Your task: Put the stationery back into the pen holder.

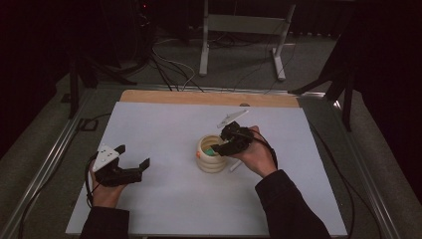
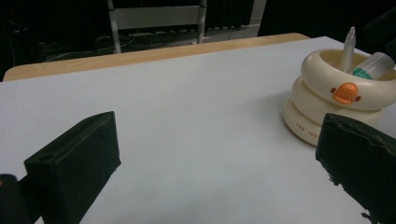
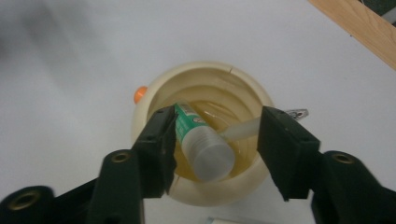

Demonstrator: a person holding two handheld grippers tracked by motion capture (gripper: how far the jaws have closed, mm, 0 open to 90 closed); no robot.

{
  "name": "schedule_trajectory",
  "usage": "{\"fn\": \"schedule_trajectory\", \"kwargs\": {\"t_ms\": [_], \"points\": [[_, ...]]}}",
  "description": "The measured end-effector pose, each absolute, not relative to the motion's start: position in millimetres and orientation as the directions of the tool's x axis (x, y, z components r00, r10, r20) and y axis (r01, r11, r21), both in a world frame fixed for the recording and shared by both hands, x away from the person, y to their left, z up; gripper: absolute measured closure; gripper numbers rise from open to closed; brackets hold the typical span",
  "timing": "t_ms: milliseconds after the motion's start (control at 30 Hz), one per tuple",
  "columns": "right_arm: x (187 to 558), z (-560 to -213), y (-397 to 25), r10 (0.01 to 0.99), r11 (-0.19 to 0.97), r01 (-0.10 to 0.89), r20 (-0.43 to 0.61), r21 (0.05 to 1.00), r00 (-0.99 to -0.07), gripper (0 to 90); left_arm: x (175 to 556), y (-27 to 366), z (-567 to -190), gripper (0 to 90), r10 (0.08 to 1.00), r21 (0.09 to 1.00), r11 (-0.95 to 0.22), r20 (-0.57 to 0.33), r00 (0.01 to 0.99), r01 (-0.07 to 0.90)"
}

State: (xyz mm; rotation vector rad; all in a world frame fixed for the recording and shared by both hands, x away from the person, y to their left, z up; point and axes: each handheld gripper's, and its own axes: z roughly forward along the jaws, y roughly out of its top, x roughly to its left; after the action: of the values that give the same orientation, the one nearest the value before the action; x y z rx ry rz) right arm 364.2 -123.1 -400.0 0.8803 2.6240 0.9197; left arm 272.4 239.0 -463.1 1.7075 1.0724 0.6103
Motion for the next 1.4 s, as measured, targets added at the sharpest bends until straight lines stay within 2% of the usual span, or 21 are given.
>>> {"fn": "schedule_trajectory", "kwargs": {"t_ms": [67, 233, 333, 367, 467, 600, 1400], "points": [[364.1, -399.3, -124.5, 0.611, 0.616, 0.469, -0.008, 0.633, -0.792, 42.8, 272.5, 239.0, -463.1, 0.2, 0.873, 0.920, -0.119, -0.083, 0.481, 0.374], [363.6, -395.2, -134.9, 0.649, 0.564, 0.477, -0.004, 0.674, -0.761, 27.4, 272.4, 238.4, -463.3, 0.2, 0.874, 0.920, -0.117, -0.084, 0.479, 0.375], [364.0, -395.1, -136.6, 0.656, 0.556, 0.480, -0.004, 0.678, -0.755, 24.3, 272.3, 238.7, -463.1, 0.2, 0.874, 0.920, -0.119, -0.082, 0.480, 0.374], [364.5, -395.3, -139.1, 0.677, 0.540, 0.489, -0.008, 0.685, -0.736, 17.8, 272.2, 238.8, -463.2, 0.2, 0.874, 0.920, -0.119, -0.082, 0.479, 0.374], [365.2, -396.3, -143.5, 0.705, 0.516, 0.504, -0.009, 0.692, -0.709, 9.1, 272.3, 238.8, -463.2, 0.2, 0.874, 0.919, -0.119, -0.082, 0.479, 0.375], [366.2, -397.1, -148.0, 0.732, 0.499, 0.519, -0.017, 0.695, -0.681, 1.5, 272.3, 239.0, -463.2, 0.2, 0.874, 0.920, -0.119, -0.082, 0.479, 0.374], [366.0, -399.1, -174.3, 0.810, 0.422, 0.560, -0.019, 0.713, -0.585, 0.0, 272.2, 238.6, -463.4, 0.2, 0.874, 0.920, -0.118, -0.083, 0.478, 0.375]]}}
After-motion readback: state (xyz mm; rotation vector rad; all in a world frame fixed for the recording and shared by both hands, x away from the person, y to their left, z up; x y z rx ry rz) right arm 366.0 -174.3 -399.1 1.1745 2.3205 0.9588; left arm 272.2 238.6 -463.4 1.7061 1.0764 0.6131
